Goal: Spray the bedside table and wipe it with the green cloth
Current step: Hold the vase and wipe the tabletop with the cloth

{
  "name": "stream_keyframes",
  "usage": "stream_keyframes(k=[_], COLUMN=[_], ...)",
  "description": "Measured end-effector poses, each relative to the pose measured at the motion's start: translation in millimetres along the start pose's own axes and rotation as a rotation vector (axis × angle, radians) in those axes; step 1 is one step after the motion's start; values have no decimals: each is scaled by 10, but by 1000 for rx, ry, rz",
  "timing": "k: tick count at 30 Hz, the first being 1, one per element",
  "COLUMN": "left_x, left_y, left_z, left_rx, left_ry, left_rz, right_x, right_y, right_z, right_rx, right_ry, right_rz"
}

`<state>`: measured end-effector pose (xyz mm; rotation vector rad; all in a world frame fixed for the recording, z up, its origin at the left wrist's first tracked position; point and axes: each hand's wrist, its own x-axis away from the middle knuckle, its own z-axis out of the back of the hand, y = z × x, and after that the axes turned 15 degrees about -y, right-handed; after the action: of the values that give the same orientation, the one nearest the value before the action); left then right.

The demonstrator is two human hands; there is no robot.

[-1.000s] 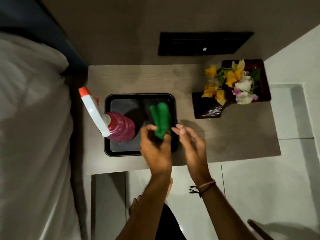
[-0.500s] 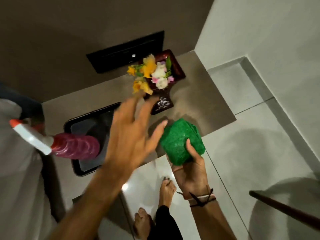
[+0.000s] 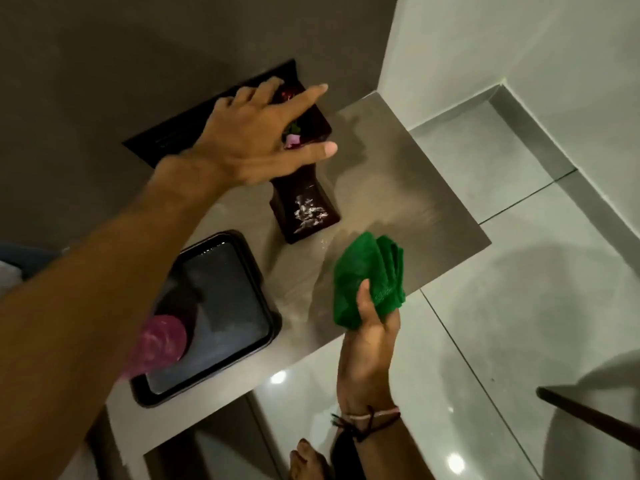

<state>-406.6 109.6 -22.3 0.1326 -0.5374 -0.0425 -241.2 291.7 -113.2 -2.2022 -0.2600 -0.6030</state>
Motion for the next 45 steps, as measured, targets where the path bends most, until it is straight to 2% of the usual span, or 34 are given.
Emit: stream_keyframes(k=[2,4,6,8,10,14,16,18,19,21,22,24,26,30,35,37,39,40,41,42,44,45], left_x=[-68,-118,-111,-133,-159,-175,-145,-107,-97,-79,-75,-78,-73,-100,-107,-84,-62,-51,-43,-38,-18,-16], left_y=[-96,-200,-219,-231,-241,-259,-234,-201,-189,-166,-160,-154,-142,-153,-161,-136,-116,-105,-94,-86,-87,-88], left_z=[101,170,179,165,122,104,88,68,60,64,71,71,34,48,39,31,31,36,27,25,19,17], left_rx=[57,171,268,268,230,223,220,202,195,189,188,183,187,212,207,193,180,175,169,161,153,153], left_ry=[-66,-106,-111,-108,-95,-79,-75,-70,-71,-76,-79,-75,-60,-66,-66,-72,-73,-69,-66,-62,-56,-52], left_rz=[-24,-58,-90,-84,-74,-69,-71,-68,-64,-54,-51,-52,-54,-43,-51,-46,-37,-32,-28,-25,-19,-15], right_x=[-63,-233,-454,-696,-874,-867,-670,-449,-349,-214,-207,-327,-578,-912,-877,-757,-624,-568,-530,-534,-638,-731], right_y=[57,187,282,434,624,836,870,855,836,717,636,484,434,597,708,653,572,509,442,384,285,268], right_z=[-158,-323,-449,-531,-501,-157,114,341,424,447,379,158,-109,-438,164,469,701,734,704,618,297,109], right_rx=[253,595,960,1296,1531,1700,1826,1786,1672,1277,1119,952,996,1354,1629,1733,1696,1577,1413,1278,1067,1028], right_ry=[-13,-104,-203,-290,-338,-349,-435,-507,-499,-369,-284,-142,-142,-307,-365,-454,-550,-564,-529,-449,-249,-222], right_rz=[253,488,645,678,686,741,746,610,490,305,296,432,572,561,625,626,533,441,353,339,476,563])
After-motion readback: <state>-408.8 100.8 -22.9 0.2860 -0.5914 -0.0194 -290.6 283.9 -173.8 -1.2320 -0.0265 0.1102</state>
